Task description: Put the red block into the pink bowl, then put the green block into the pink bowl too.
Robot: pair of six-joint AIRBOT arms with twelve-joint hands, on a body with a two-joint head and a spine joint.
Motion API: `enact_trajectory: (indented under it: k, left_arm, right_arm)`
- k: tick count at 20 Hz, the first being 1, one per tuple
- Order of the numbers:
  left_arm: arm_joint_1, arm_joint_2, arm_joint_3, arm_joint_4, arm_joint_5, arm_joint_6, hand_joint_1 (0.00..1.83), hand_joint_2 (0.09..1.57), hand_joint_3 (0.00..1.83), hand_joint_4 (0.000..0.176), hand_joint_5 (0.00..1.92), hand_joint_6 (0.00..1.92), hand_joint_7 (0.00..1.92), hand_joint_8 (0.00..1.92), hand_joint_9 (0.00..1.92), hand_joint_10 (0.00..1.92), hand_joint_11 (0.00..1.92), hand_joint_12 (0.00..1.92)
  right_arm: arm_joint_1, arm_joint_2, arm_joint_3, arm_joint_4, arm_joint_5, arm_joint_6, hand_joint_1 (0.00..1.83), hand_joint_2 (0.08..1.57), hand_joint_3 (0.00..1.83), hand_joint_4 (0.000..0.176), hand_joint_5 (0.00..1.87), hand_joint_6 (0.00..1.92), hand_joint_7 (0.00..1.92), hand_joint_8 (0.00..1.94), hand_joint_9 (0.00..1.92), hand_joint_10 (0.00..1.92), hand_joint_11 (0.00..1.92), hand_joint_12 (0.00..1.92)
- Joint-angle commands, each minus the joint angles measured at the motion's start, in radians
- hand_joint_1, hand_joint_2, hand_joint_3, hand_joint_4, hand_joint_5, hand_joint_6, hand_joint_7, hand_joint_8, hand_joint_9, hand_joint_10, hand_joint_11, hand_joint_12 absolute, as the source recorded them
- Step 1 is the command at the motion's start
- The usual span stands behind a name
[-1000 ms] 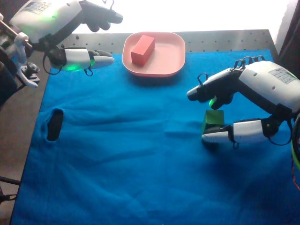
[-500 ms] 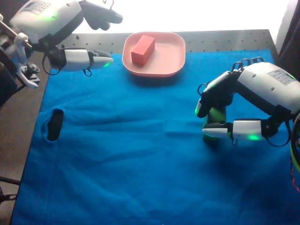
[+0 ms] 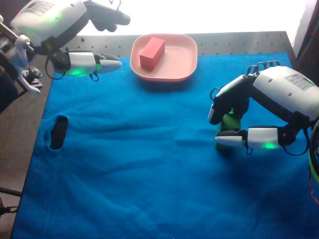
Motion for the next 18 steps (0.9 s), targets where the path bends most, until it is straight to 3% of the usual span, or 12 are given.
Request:
enact_trajectory:
  k: [1, 5, 7, 9, 10, 11, 12, 13, 16, 17, 18]
  left_arm:
    - [-0.005, 0.006, -0.002, -0.013, -0.123, 0.002, 0.94, 1.01, 0.00, 0.000, 0.70, 0.00, 0.67, 0.59, 0.62, 0.83, 0.25, 1.37]
    - [-0.005, 0.004, -0.002, -0.013, -0.117, 0.007, 0.92, 1.02, 0.00, 0.000, 0.70, 0.00, 0.69, 0.58, 0.66, 0.85, 0.30, 1.39]
    - [-0.005, 0.002, -0.002, -0.012, -0.112, 0.007, 0.98, 1.02, 0.00, 0.000, 0.70, 0.00, 0.69, 0.58, 0.62, 0.83, 0.26, 1.33]
    - [-0.005, -0.001, -0.002, -0.011, -0.111, 0.009, 1.00, 1.00, 0.00, 0.000, 0.73, 0.01, 0.76, 0.54, 0.66, 0.70, 0.24, 1.21]
    - [-0.005, -0.001, -0.002, -0.010, -0.110, 0.009, 0.97, 1.01, 0.00, 0.000, 0.72, 0.00, 0.74, 0.54, 0.66, 0.70, 0.24, 1.24]
    - [-0.005, -0.002, -0.002, -0.009, -0.108, 0.009, 0.97, 1.01, 0.00, 0.000, 0.71, 0.00, 0.73, 0.56, 0.66, 0.72, 0.24, 1.25]
    - [-0.005, -0.002, -0.002, -0.008, -0.107, 0.009, 0.95, 1.02, 0.00, 0.000, 0.71, 0.00, 0.72, 0.56, 0.67, 0.75, 0.28, 1.30]
    - [-0.005, -0.002, -0.002, -0.007, -0.106, 0.009, 0.93, 1.03, 0.00, 0.000, 0.70, 0.00, 0.71, 0.56, 0.66, 0.75, 0.29, 1.32]
    - [-0.005, -0.007, -0.002, 0.000, -0.098, 0.009, 1.02, 0.99, 0.00, 0.000, 0.74, 0.01, 0.75, 0.60, 0.68, 0.86, 0.31, 1.34]
    - [-0.005, -0.010, -0.002, 0.003, -0.094, 0.009, 1.03, 0.97, 0.00, 0.000, 0.75, 0.01, 0.75, 0.63, 0.67, 0.88, 0.24, 1.37]
    - [-0.005, -0.012, -0.002, 0.006, -0.092, 0.009, 1.03, 0.97, 0.00, 0.000, 0.75, 0.01, 0.75, 0.64, 0.68, 0.89, 0.25, 1.39]
  right_arm:
    - [-0.025, -0.027, 0.013, 0.034, -0.023, 0.017, 1.40, 1.02, 0.00, 0.000, 1.19, 0.53, 1.31, 0.21, 1.10, 1.06, 0.96, 1.31]
    - [-0.004, -0.026, 0.027, 0.028, -0.023, 0.017, 1.40, 1.01, 0.00, 0.000, 1.20, 0.54, 1.32, 0.21, 1.09, 1.04, 0.89, 1.36]
    - [0.016, -0.024, 0.034, 0.020, -0.023, 0.017, 1.40, 1.01, 0.00, 0.000, 1.17, 0.64, 1.34, 0.15, 1.11, 0.99, 0.92, 1.30]
    - [0.038, -0.023, 0.045, 0.013, -0.023, 0.017, 1.41, 1.00, 0.00, 0.000, 1.18, 0.63, 1.36, 0.14, 1.14, 0.90, 0.91, 1.19]
    - [0.046, -0.023, 0.049, 0.011, -0.023, 0.017, 1.32, 1.05, 0.00, 0.000, 1.24, 0.29, 1.13, 0.93, 1.18, 1.53, 1.11, 1.75]
    - [0.060, -0.023, 0.056, 0.006, -0.023, 0.017, 1.31, 1.04, 0.00, 0.000, 1.29, 0.15, 1.13, 1.00, 1.15, 1.53, 1.08, 1.80]
    - [0.071, -0.023, 0.061, 0.002, -0.023, 0.017, 1.39, 1.02, 0.00, 0.000, 1.27, 0.23, 1.23, 0.59, 1.10, 1.25, 0.93, 1.63]
    - [0.082, -0.023, 0.066, -0.003, -0.023, 0.017, 1.40, 1.03, 0.00, 0.000, 1.14, 0.55, 1.25, 0.42, 1.07, 1.16, 0.84, 1.46]
    - [0.114, -0.023, 0.086, -0.014, -0.023, 0.017, 1.31, 1.00, 0.00, 0.000, 1.26, 0.29, 1.30, 0.67, 1.25, 1.63, 1.19, 1.88]
    - [0.125, -0.023, 0.094, -0.014, -0.023, 0.017, 1.31, 0.99, 0.00, 0.000, 1.26, 0.35, 1.33, 0.57, 1.25, 1.60, 1.21, 1.84]
    - [0.130, -0.022, 0.099, -0.016, -0.024, 0.017, 1.29, 1.00, 0.00, 0.000, 1.21, 0.53, 1.36, 0.40, 1.21, 1.39, 1.14, 1.69]
